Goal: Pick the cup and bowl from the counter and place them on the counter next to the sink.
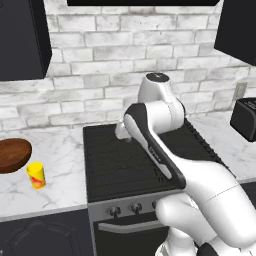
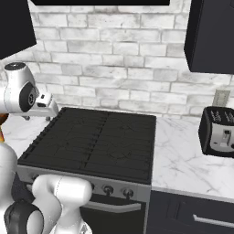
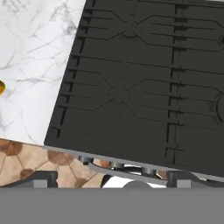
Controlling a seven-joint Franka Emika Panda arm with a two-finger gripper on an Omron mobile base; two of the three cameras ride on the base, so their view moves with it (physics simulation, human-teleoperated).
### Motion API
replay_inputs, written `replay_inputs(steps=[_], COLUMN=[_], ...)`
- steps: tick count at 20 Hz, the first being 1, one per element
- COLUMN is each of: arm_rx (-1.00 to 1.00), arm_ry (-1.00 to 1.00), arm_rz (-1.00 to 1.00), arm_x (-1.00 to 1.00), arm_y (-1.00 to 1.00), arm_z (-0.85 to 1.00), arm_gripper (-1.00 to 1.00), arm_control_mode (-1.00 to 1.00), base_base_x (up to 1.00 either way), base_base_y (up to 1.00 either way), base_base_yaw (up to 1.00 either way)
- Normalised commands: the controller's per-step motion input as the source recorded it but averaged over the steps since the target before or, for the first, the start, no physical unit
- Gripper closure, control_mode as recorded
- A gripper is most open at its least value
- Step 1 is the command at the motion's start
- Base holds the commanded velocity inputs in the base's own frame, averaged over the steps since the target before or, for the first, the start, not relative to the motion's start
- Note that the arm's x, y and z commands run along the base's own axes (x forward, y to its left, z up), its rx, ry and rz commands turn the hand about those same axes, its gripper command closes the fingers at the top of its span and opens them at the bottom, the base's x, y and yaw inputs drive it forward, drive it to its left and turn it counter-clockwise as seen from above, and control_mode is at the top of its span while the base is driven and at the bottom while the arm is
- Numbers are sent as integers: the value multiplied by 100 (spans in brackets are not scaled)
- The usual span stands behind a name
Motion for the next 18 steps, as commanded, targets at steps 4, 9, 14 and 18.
replay_inputs(steps=[4,9,14,18], arm_rx=[0,1,7,24], arm_ry=[-3,-1,0,-1], arm_rz=[0,0,1,7], arm_x=[2,13,6,0], arm_y=[69,64,52,34], arm_z=[-4,0,0,0], arm_gripper=[-100,-100,-100,-100], arm_control_mode=[-100,-100,-100,-100], base_base_x=[0,0,0,0], base_base_y=[0,0,0,0], base_base_yaw=[0,0,0,0])
